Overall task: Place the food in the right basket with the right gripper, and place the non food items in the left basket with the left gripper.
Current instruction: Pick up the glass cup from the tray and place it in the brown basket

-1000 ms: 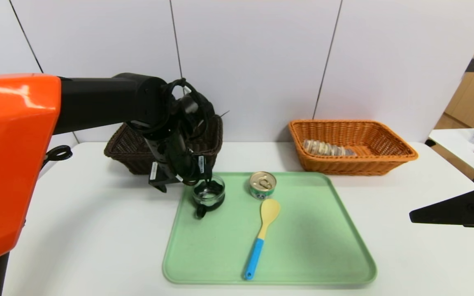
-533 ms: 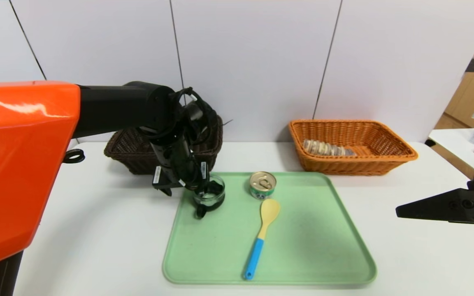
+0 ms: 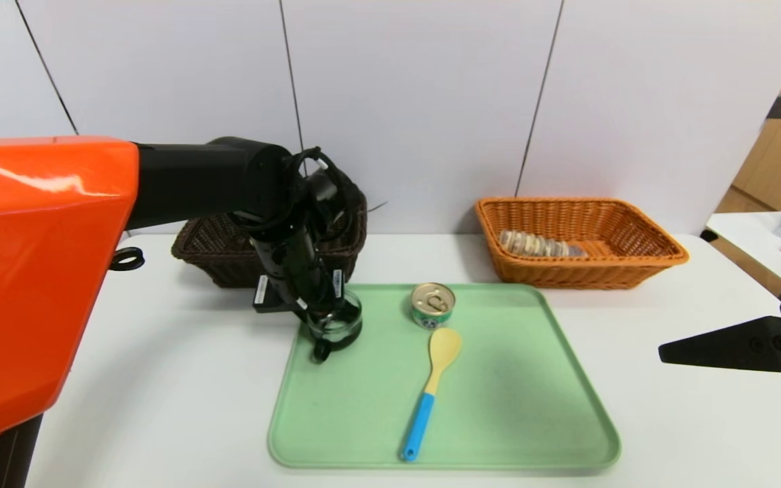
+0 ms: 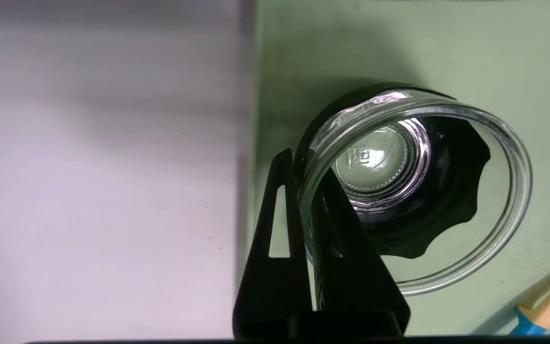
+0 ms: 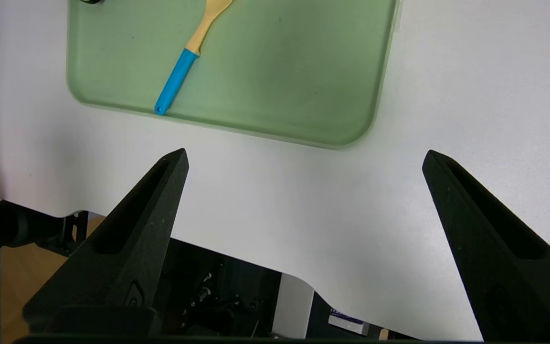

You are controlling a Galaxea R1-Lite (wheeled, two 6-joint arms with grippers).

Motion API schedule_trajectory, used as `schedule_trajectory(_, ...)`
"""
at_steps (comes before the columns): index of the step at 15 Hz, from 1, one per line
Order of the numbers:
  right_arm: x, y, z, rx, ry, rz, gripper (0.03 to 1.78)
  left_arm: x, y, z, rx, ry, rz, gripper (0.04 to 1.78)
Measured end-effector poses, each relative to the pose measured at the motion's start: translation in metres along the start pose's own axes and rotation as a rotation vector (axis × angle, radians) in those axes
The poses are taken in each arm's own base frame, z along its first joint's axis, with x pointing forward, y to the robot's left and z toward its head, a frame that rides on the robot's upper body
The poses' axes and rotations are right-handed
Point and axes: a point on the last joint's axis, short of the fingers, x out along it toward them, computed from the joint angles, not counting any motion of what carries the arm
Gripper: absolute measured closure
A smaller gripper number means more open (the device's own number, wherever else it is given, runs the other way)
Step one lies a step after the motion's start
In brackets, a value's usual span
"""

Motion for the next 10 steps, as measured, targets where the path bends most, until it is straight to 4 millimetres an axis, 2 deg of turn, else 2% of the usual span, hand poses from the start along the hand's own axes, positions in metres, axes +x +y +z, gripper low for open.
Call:
schedule_trajectory(4,-0.002,0.0,-0.001,-0.002,-0.006,0.006,0.12,-0.009,-0.001,-0.001,0.0,0.033,-0.09,1.72)
schedule_trajectory(6,-0.003,0.0,-0.001,-0.001,-0.007,0.008,0.12,-0.02,-0.001,0.0,0.006,0.015,-0.141,1.72)
schedule_trajectory(8,-0.003,0.0,-0.001,-0.001,-0.008,0.008,0.12,-0.041,-0.001,0.0,0.036,0.0,-0.278,1.72)
schedule_trajectory(10,-0.003,0.0,-0.001,-0.001,-0.009,0.009,0.12,-0.071,0.001,0.0,0.056,-0.005,-0.486,1.72)
